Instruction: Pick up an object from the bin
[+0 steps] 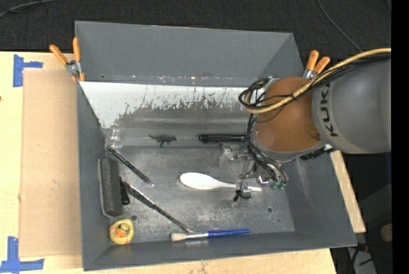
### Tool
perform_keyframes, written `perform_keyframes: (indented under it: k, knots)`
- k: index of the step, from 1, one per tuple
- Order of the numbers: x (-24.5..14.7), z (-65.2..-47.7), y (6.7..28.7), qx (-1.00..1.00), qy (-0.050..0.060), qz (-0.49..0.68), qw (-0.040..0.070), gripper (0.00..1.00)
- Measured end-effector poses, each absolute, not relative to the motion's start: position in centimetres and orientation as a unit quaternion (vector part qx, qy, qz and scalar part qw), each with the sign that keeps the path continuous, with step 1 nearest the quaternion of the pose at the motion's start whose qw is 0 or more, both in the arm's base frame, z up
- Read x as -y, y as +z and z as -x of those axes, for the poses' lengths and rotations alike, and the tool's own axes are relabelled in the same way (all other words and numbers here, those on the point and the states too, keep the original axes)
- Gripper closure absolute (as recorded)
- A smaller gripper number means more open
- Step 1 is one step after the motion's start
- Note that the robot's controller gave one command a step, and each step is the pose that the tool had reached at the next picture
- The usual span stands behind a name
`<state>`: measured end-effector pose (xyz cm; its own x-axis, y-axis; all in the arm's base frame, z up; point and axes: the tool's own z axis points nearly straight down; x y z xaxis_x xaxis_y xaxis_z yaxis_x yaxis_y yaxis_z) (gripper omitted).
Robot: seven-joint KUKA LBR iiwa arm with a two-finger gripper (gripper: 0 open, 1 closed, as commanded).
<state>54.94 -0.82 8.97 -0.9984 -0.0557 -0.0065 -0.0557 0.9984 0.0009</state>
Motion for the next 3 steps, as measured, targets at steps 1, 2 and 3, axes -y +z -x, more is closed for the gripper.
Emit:
perform_keyframes:
  k: [1, 2, 3]
  knots:
    - [-2.1, -55.1, 7.0, -0.999, 0.002, -0.032, -0.005, 1.0]
    - [-2.1, -55.1, 7.0, -0.999, 0.002, -0.032, -0.005, 1.0]
    - [-2.1, -54.9, 9.1, -0.999, 0.002, -0.032, -0.008, 1.0]
